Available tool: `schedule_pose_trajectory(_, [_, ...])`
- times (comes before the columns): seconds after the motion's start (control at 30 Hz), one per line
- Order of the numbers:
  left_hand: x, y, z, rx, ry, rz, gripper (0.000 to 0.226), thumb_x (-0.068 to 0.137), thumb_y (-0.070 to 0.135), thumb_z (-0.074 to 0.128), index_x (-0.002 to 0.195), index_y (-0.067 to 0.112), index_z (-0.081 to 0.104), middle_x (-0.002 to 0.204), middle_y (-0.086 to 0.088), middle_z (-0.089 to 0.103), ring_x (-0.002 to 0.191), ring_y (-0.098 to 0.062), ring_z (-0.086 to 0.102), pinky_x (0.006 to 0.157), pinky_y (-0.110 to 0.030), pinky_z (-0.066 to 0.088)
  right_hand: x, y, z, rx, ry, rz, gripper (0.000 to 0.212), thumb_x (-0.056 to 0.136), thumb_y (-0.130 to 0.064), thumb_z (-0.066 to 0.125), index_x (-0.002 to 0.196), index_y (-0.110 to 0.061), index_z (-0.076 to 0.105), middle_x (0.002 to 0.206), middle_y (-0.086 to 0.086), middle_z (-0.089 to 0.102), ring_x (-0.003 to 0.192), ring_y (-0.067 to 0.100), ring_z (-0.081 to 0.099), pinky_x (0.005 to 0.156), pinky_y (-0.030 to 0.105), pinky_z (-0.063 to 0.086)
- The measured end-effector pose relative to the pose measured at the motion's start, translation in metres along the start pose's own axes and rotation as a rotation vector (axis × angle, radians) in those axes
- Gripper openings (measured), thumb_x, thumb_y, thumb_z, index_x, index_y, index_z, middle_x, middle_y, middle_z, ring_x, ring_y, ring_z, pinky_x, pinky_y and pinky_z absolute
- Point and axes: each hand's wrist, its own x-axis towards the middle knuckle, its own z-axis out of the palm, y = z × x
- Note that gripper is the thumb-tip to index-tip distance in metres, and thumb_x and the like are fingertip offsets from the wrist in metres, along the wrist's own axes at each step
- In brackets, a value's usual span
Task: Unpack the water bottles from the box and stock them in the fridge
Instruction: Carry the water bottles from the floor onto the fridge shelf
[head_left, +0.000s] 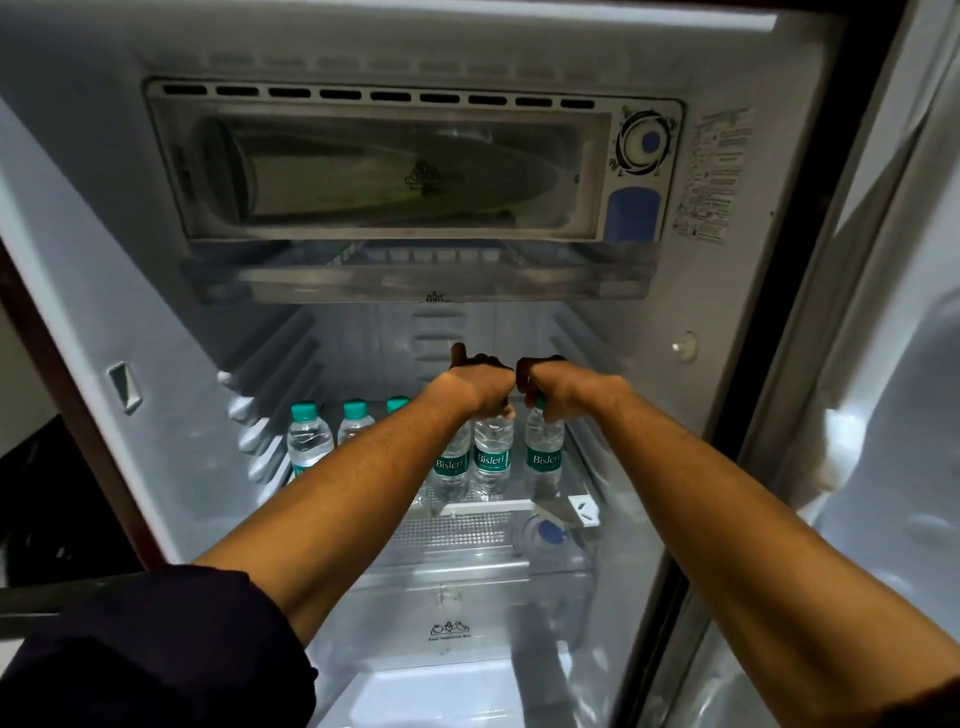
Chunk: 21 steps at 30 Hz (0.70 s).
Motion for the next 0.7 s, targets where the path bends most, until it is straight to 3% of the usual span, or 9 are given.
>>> schedule_pose_trajectory(0.27, [-0.0005, -0.0035, 0.0031, -0.093, -0.008, 0.008, 0.031, 0.095, 0.036, 0.058, 0.107, 0.009, 0.055, 0.087, -0.001, 0.049, 0.083, -0.018, 0.049, 0.078, -0.03, 0.039, -0.0005, -0.001, 0.0003, -0.013, 0.004, 0.009, 0.047, 0.079, 0.003, 0.073, 0.114, -0.016, 0.05, 0.106, 0.002, 0.065, 0.093, 0.018, 0.059, 0.081, 0.028, 0.049])
schedule_pose_trajectory(0.5, [-0.0048, -0.0065, 0.0006, -0.09, -0.032, -0.021, 0.034, 0.094, 0.038, 0.06, 0.109, 0.008, 0.055, 0.096, -0.006, 0.056, 0.088, -0.02, 0.054, 0.081, -0.032, 0.045, -0.0006, -0.0035, 0.0035, -0.065, 0.019, 0.005, 0.045, 0.078, 0.005, 0.072, 0.105, -0.02, 0.047, 0.109, 0.005, 0.06, 0.09, 0.019, 0.055, 0.075, 0.028, 0.045])
schedule_pose_trajectory(0.7, [-0.0044, -0.0048, -0.0003, -0.124, -0.013, -0.016, 0.033, 0.09, 0.031, 0.066, 0.113, 0.009, 0.056, 0.1, -0.006, 0.058, 0.089, -0.02, 0.053, 0.081, -0.03, 0.045, -0.0011, -0.0051, -0.0016, -0.108, -0.035, 0.054, 0.055, 0.079, -0.005, 0.076, 0.126, -0.023, 0.052, 0.125, 0.004, 0.056, 0.109, 0.024, 0.056, 0.094, 0.036, 0.051])
